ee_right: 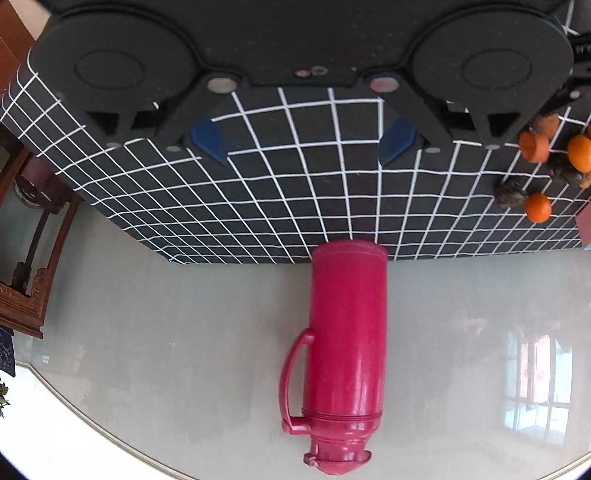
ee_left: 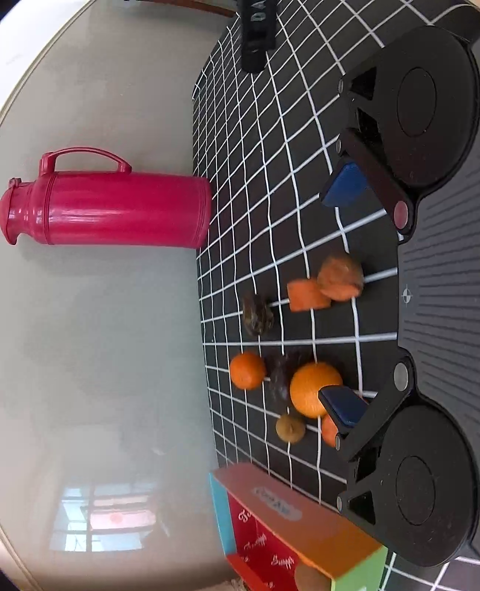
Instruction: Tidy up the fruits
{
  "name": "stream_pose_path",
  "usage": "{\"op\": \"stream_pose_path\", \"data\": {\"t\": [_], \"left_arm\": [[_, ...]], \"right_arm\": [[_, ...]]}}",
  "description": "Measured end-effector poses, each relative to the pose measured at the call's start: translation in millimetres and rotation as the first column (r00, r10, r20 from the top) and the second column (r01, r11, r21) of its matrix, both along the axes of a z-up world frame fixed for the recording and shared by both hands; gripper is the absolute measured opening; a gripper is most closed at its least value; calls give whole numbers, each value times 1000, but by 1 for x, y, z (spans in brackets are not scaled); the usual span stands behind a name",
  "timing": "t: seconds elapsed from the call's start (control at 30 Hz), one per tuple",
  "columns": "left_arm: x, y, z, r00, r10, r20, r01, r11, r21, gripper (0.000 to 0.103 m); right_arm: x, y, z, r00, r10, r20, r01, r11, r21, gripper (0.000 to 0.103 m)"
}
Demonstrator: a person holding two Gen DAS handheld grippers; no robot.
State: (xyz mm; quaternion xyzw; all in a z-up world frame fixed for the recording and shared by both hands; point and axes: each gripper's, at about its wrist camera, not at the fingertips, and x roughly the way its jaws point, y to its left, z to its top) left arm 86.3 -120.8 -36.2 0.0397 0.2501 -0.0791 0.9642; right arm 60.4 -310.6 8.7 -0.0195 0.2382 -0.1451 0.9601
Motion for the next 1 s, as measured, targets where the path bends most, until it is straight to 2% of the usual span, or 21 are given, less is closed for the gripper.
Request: {"op": "stream_pose_path", "data": {"t": [0.03,0.1,0.27,0.3,0.33,0.47,0.5,0.53,0.57,0.73,1.0], "left_arm": [[2,-3,-1,1000,0,-1,0,1000,5,93],[5,-6,-2,1000,-2,-14,2,1000,-3,83],[13,-14,-9,998,6,-56,-6,1000,-4,79],[15,-16,-10,998,5,-69,-5,1000,0,75],[16,-18,-11,997,0,-81,0,1000,-3,67],[20,-19,-14,994,7,-112,-8,1000,-4,54],[20,-19,-14,994,8,-111,-8,1000,-5,49],[20,-18,-14,994,9,-109,-10,1000,-7,37],[20,-18,-14,994,11,-107,-12,1000,-9,31],[19,-11,-10,996,8,-94,-12,999,-38,31],[4,17,12,999,43,-7,-43,997,-71,31]], "right_arm": [[0,-3,-1,1000,-2,-7,2,1000,-1,89],[-2,-9,-4,1000,-7,-14,7,1000,-1,89],[-6,-24,-7,999,-31,-19,31,999,3,89],[-7,-28,-8,999,-36,-20,36,999,6,89],[-7,-31,-8,999,-41,-22,41,999,9,89],[-6,-36,-11,998,-51,-31,52,999,15,89],[-5,-36,-12,998,-53,-35,54,998,13,89],[-5,-36,-12,998,-57,-39,57,998,8,89],[-5,-35,-13,997,-60,-40,60,998,6,89],[-4,-31,-11,998,-61,-33,61,998,8,89],[1,-15,-6,999,-38,-28,38,999,7,89]]}}
